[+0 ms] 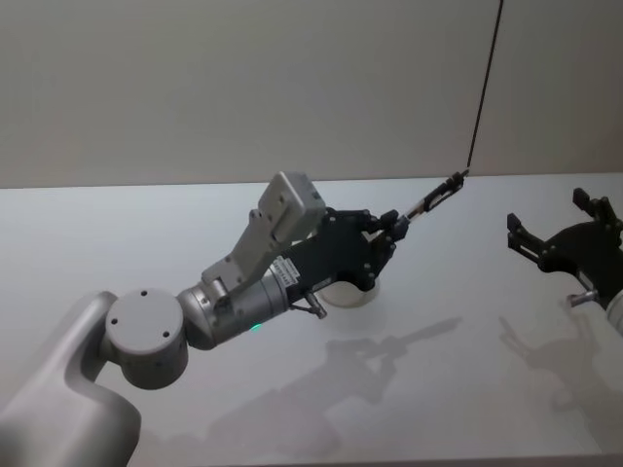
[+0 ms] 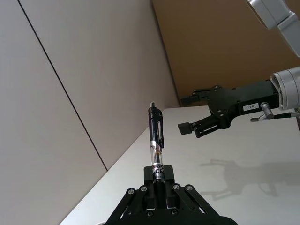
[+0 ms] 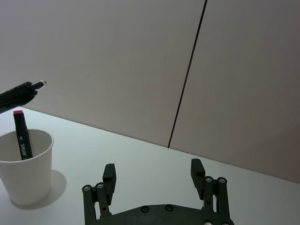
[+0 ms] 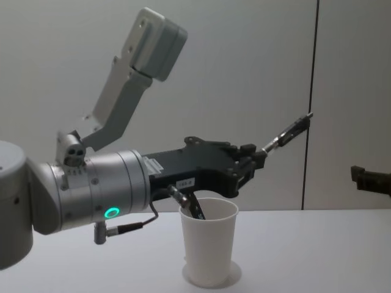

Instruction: Place the pen into the pen holder.

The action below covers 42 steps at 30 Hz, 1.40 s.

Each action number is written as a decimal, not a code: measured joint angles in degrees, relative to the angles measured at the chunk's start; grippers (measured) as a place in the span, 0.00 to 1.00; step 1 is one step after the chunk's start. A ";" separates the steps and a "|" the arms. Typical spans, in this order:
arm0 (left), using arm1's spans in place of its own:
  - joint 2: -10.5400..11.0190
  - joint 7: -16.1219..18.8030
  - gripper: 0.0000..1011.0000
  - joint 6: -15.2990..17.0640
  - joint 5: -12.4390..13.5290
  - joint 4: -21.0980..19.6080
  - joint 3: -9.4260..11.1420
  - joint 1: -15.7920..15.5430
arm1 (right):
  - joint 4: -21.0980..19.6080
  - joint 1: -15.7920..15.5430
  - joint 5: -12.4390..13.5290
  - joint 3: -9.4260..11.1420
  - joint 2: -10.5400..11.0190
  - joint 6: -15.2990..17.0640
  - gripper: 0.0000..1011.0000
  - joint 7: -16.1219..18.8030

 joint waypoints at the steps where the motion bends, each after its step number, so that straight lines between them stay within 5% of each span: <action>1: -0.04 -0.13 0.14 -0.02 -0.01 0.08 0.04 -0.07 | 0.00 0.00 0.00 0.00 0.00 0.00 0.99 0.00; 28: -0.84 -3.60 0.14 -0.84 -0.80 2.75 0.95 -1.66 | 0.00 -0.01 0.02 0.00 0.00 -0.01 0.99 0.00; 42: -0.92 -4.02 0.14 -0.93 -0.94 3.07 1.06 -1.82 | -1.30 -1.24 3.15 0.62 0.69 -0.03 0.99 1.82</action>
